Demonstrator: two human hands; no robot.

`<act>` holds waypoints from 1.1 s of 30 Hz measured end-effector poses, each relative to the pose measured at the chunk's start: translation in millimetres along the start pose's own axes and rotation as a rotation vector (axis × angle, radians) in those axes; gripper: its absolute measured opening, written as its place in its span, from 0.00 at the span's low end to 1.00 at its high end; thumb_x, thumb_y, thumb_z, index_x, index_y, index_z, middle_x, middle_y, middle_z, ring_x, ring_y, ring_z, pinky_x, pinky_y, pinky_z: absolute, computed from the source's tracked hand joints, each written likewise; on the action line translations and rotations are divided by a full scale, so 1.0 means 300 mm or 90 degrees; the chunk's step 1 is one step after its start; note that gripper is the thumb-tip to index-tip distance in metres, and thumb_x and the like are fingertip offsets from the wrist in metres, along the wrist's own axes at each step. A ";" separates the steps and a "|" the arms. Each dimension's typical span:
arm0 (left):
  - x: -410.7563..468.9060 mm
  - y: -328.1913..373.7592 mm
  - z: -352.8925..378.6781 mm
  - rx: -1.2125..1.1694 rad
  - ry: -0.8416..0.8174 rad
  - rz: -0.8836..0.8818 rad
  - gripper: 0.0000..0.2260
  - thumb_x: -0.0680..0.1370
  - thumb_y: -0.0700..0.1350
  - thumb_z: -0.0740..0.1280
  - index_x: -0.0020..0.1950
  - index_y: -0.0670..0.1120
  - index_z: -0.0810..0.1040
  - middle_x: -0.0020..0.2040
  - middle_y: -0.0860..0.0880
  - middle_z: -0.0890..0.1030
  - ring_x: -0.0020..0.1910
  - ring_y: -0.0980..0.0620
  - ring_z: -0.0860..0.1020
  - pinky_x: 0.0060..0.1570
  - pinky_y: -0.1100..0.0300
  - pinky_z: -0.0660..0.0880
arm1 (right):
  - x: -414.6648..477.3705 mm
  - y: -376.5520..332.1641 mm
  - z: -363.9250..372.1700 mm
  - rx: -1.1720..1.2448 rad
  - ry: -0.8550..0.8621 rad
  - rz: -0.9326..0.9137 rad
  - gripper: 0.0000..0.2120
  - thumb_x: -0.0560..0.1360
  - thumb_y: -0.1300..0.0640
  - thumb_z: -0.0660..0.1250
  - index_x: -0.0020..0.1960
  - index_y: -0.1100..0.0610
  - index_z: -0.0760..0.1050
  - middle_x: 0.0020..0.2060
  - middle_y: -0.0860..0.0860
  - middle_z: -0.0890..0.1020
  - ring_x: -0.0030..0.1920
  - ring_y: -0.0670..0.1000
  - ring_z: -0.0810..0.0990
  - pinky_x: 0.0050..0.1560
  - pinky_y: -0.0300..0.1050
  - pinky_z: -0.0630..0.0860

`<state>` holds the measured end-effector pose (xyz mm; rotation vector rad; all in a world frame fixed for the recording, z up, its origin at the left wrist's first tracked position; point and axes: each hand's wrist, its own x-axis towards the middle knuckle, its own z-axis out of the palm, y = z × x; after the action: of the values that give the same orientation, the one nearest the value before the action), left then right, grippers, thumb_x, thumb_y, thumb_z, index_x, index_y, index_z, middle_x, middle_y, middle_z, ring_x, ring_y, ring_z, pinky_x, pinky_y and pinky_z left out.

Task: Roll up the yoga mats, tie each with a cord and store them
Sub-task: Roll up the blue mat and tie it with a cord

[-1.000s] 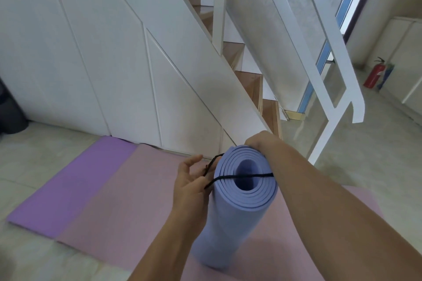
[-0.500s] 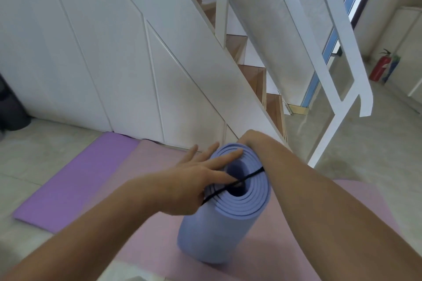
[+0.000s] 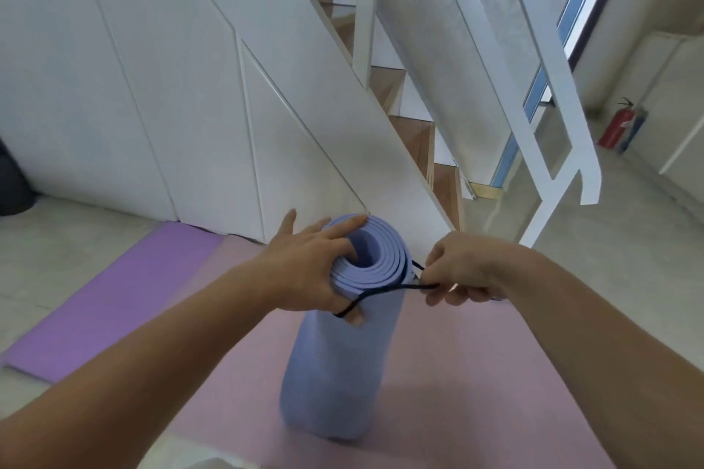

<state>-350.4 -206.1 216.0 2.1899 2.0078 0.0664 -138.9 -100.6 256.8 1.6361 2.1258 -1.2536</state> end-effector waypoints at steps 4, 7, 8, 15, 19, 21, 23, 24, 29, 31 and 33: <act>0.011 -0.005 0.020 -0.063 0.062 -0.006 0.28 0.63 0.72 0.72 0.57 0.60 0.72 0.78 0.69 0.47 0.73 0.55 0.65 0.73 0.38 0.56 | -0.005 0.106 0.133 0.180 0.022 -0.023 0.05 0.74 0.63 0.69 0.49 0.61 0.74 0.35 0.56 0.85 0.26 0.49 0.77 0.24 0.37 0.63; 0.002 -0.023 0.042 -0.205 0.095 0.031 0.27 0.60 0.66 0.78 0.54 0.60 0.74 0.75 0.74 0.51 0.70 0.59 0.67 0.66 0.48 0.69 | 0.104 0.211 0.275 0.332 0.065 0.038 0.06 0.75 0.63 0.68 0.50 0.62 0.73 0.34 0.57 0.85 0.26 0.50 0.78 0.23 0.34 0.62; 0.004 -0.027 0.051 -0.237 0.103 0.043 0.27 0.60 0.63 0.80 0.53 0.59 0.75 0.75 0.73 0.53 0.70 0.60 0.66 0.67 0.51 0.69 | 0.150 0.230 0.314 0.398 0.073 0.052 0.06 0.75 0.64 0.68 0.51 0.62 0.72 0.34 0.58 0.84 0.25 0.51 0.78 0.22 0.34 0.62; 0.048 -0.076 0.121 -0.415 0.221 0.017 0.26 0.57 0.61 0.79 0.53 0.62 0.78 0.74 0.65 0.59 0.71 0.69 0.62 0.70 0.56 0.66 | 0.354 0.232 0.378 0.814 -0.020 0.121 0.09 0.79 0.66 0.64 0.41 0.65 0.76 0.23 0.55 0.78 0.18 0.45 0.75 0.19 0.34 0.73; 0.070 -0.058 0.161 -0.771 0.248 -0.061 0.31 0.69 0.44 0.74 0.68 0.63 0.69 0.72 0.55 0.70 0.70 0.57 0.70 0.61 0.63 0.72 | 0.404 0.224 0.350 0.737 0.113 0.066 0.04 0.77 0.67 0.65 0.44 0.64 0.77 0.26 0.55 0.77 0.20 0.48 0.74 0.26 0.39 0.75; 0.097 -0.047 0.199 -1.014 0.311 -0.213 0.24 0.74 0.35 0.65 0.67 0.54 0.72 0.53 0.54 0.85 0.58 0.53 0.79 0.60 0.59 0.73 | 0.410 0.211 0.332 0.663 0.167 0.025 0.03 0.76 0.67 0.66 0.43 0.63 0.77 0.26 0.55 0.77 0.22 0.50 0.74 0.28 0.41 0.76; 0.129 -0.055 0.244 -1.058 0.336 -0.364 0.11 0.73 0.36 0.65 0.53 0.45 0.79 0.42 0.45 0.83 0.46 0.48 0.78 0.56 0.56 0.74 | 0.407 0.203 0.320 0.625 0.171 -0.006 0.04 0.75 0.67 0.66 0.42 0.64 0.76 0.24 0.54 0.76 0.23 0.52 0.75 0.30 0.43 0.77; 0.138 -0.058 0.259 -1.044 0.318 -0.424 0.07 0.70 0.40 0.67 0.47 0.44 0.78 0.40 0.44 0.78 0.44 0.47 0.74 0.52 0.55 0.73 | 0.402 0.197 0.313 0.593 0.170 -0.017 0.04 0.75 0.66 0.66 0.42 0.65 0.77 0.25 0.55 0.77 0.25 0.53 0.76 0.31 0.44 0.78; 0.129 -0.085 0.220 -0.858 0.202 -0.505 0.05 0.72 0.36 0.67 0.44 0.35 0.81 0.42 0.39 0.81 0.38 0.44 0.79 0.43 0.55 0.81 | 0.388 0.176 0.272 0.428 0.232 -0.043 0.10 0.75 0.58 0.66 0.38 0.63 0.77 0.35 0.60 0.83 0.31 0.55 0.80 0.34 0.44 0.75; 0.116 -0.086 0.195 -0.842 0.148 -0.492 0.07 0.72 0.34 0.67 0.47 0.33 0.82 0.45 0.37 0.85 0.40 0.41 0.85 0.44 0.52 0.83 | 0.391 0.173 0.257 0.372 0.271 -0.051 0.10 0.74 0.61 0.67 0.35 0.63 0.75 0.34 0.62 0.83 0.30 0.55 0.79 0.33 0.44 0.73; 0.121 -0.074 0.190 -0.844 0.128 -0.494 0.08 0.72 0.34 0.68 0.48 0.34 0.83 0.46 0.38 0.85 0.42 0.41 0.86 0.44 0.50 0.84 | 0.397 0.176 0.249 0.330 0.288 -0.054 0.12 0.76 0.62 0.66 0.35 0.66 0.76 0.33 0.62 0.83 0.32 0.56 0.81 0.33 0.45 0.75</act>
<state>-360.7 -173.7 153.6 0.5844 1.8138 1.1296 -163.3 -66.4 112.8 2.2413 2.2539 -1.7065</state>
